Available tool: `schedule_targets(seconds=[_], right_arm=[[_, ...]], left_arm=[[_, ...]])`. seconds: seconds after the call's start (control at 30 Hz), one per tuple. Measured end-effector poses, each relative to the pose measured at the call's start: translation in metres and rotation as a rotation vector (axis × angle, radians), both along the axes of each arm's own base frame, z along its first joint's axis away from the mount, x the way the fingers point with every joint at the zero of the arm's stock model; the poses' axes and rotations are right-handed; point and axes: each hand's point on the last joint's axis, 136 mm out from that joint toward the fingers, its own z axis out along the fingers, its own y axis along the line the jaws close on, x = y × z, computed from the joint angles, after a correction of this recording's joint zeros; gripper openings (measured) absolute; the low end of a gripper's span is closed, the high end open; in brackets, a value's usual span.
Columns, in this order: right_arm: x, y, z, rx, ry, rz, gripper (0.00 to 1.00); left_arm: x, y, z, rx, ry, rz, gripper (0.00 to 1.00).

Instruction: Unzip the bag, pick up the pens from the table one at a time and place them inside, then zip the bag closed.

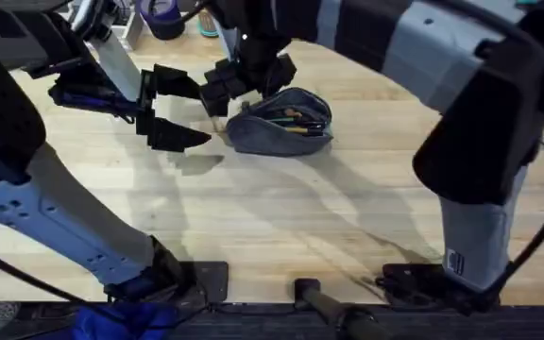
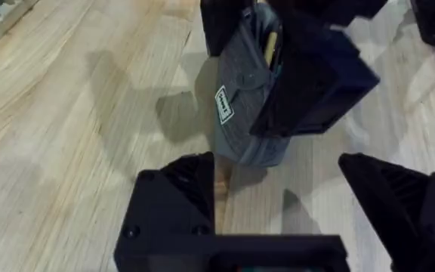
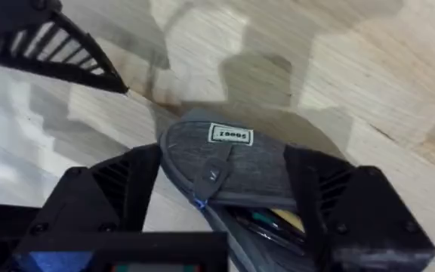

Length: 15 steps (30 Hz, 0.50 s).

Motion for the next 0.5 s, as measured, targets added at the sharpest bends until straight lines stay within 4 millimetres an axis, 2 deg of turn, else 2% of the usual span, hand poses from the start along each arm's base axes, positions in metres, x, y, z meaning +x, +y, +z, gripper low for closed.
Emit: schedule_targets(seconds=[0.3,0.5], right_arm=[[-0.0019,0.0003,-0.0056,-0.010,0.012,-0.001,0.826],[-0.0020,0.0003,-0.0057,-0.010,0.012,-0.001,0.805]], left_arm=[[0.0000,0.0000,0.0000,0.000,0.000,0.000,0.993],[0.0002,0.0001,-0.0002,0.000,-0.001,0.000,0.993]])
